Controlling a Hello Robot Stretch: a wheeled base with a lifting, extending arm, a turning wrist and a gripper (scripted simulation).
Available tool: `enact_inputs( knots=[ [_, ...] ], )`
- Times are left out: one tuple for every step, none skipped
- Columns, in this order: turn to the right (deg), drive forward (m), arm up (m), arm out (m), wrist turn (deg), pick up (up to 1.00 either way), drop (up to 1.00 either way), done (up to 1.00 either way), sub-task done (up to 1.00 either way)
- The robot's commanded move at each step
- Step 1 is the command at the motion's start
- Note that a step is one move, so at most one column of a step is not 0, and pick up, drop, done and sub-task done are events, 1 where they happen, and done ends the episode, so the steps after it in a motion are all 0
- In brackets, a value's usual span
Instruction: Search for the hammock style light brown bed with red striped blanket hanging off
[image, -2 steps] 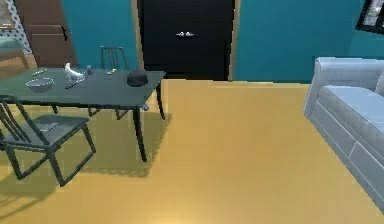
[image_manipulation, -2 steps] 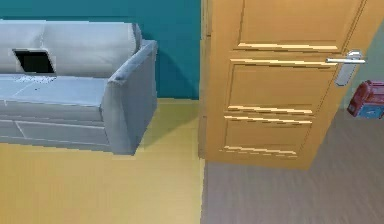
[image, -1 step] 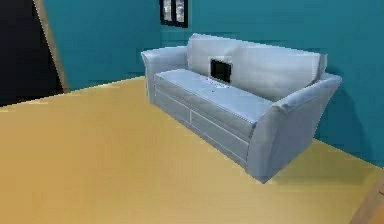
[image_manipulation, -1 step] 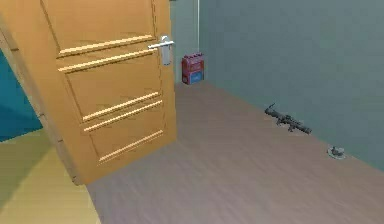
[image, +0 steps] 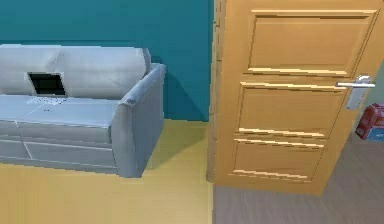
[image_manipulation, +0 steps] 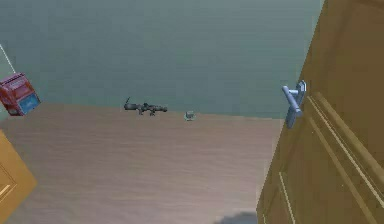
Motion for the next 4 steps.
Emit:
enact_inputs(
  knots=[
    [6.0,0.00,0.00,0.00,0.0,0.00,0.00,0.00,0.00],
    [0.0,0.05,0.00,0.00,0.0,0.00,0.00,0.00,0.00],
    [-45.0,0.00,0.00,0.00,0.0,0.00,0.00,0.00,0.00],
    [-33.0,0.00,0.00,0.00,0.0,0.00,0.00,0.00,0.00]
  ],
)
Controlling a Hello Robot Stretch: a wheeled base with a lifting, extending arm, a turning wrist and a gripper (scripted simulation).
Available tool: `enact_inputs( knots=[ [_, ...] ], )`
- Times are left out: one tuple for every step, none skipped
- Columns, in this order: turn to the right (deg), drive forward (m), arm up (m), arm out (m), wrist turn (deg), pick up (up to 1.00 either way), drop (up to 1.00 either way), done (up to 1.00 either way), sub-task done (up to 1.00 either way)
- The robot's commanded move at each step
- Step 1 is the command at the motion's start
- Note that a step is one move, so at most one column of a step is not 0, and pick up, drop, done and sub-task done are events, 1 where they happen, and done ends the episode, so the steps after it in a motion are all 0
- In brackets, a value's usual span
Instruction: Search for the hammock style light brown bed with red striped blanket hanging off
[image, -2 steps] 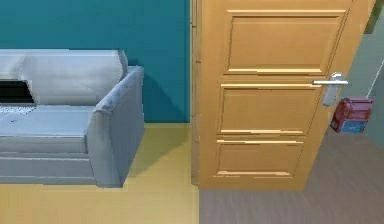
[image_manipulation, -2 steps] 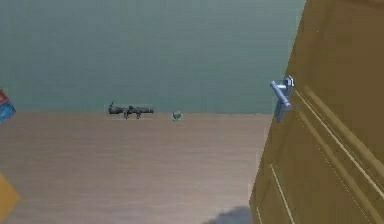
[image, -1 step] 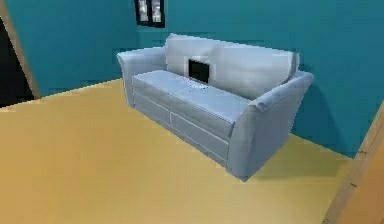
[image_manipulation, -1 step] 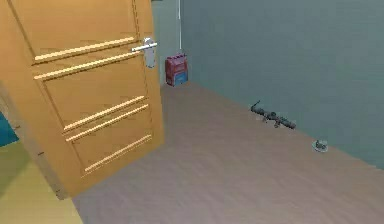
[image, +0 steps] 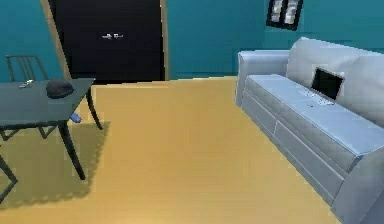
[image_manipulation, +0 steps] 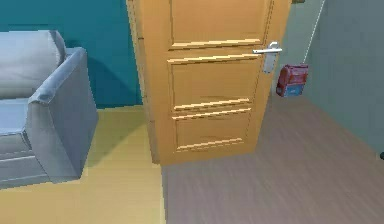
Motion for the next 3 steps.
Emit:
enact_inputs(
  knots=[
    [0.0,0.20,0.00,0.00,0.0,0.00,0.00,0.00,0.00],
    [-15.0,0.00,0.00,0.00,0.0,0.00,0.00,0.00,0.00],
    [0.0,1.00,0.00,0.00,0.0,0.00,0.00,0.00,0.00]
  ],
)
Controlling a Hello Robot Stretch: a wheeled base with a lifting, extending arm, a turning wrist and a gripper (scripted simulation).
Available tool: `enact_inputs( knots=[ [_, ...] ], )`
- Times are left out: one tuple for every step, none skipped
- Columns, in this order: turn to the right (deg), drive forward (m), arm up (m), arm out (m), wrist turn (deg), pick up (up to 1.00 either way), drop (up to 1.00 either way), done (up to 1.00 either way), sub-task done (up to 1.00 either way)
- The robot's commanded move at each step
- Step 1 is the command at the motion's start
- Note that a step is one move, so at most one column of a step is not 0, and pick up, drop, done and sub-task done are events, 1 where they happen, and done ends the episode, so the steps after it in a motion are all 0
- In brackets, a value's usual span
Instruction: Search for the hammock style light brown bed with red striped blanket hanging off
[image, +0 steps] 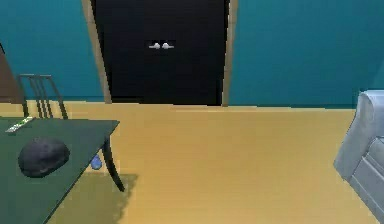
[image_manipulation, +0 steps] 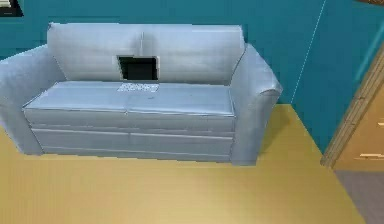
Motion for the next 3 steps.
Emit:
enact_inputs(
  knots=[
    [-3.0,0.00,0.00,0.00,0.0,0.00,0.00,0.00,0.00],
    [0.0,1.00,0.00,0.00,0.0,0.00,0.00,0.00,0.00],
    [0.0,0.55,0.00,0.00,0.0,0.00,0.00,0.00,0.00]
  ],
)
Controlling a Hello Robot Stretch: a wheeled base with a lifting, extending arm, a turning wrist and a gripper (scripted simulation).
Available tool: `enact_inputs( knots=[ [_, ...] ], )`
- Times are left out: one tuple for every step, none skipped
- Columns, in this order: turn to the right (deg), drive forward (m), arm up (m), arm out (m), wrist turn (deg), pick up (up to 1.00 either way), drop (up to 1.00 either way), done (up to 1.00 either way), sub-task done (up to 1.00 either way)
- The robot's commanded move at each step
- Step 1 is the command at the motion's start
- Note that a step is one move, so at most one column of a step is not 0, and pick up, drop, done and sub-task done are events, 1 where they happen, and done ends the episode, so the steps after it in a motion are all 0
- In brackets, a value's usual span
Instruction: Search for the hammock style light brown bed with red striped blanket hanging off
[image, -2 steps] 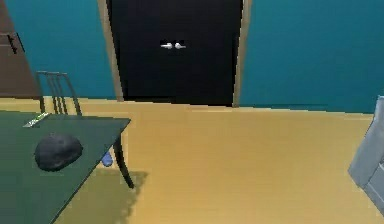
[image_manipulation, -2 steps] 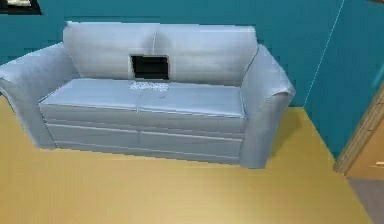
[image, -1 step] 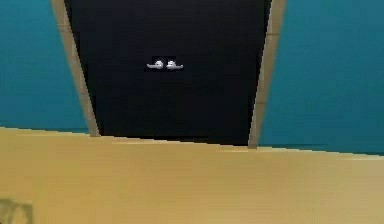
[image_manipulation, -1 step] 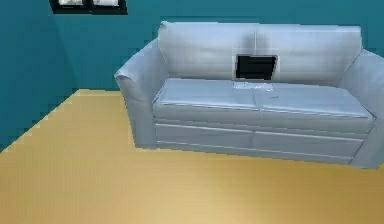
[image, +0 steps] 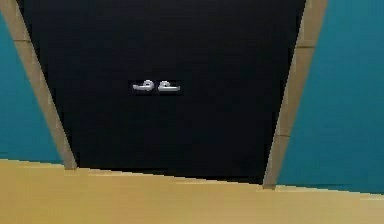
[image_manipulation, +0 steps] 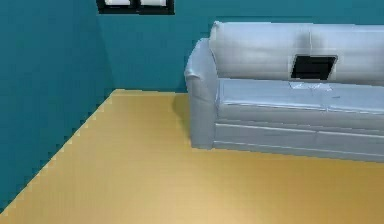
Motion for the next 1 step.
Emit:
enact_inputs(
  knots=[
    [-42.0,0.00,0.00,0.00,0.0,0.00,0.00,0.00,0.00]
  ],
)
